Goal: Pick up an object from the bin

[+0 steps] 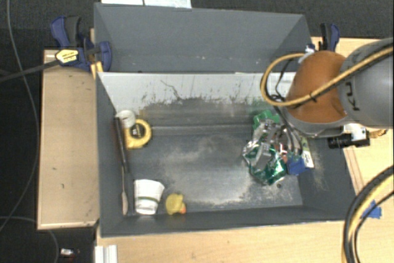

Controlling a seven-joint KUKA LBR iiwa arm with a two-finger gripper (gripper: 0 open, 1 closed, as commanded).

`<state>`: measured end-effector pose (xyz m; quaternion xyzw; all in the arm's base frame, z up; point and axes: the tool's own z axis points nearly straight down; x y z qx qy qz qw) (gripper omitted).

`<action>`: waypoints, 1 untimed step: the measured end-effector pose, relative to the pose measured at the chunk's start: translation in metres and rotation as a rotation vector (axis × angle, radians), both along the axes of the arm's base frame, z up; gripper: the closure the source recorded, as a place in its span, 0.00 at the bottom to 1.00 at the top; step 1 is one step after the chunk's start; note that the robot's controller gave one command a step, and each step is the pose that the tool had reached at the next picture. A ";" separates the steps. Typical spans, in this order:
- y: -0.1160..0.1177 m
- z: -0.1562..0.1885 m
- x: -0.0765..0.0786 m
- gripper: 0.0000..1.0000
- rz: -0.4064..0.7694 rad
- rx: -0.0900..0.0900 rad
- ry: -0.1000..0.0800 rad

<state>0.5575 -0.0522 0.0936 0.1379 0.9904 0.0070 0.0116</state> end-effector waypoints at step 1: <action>-0.021 0.009 0.004 1.00 0.018 0.010 0.005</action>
Offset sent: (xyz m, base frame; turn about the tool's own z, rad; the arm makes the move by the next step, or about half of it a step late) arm 0.0087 -0.0131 0.0324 0.0110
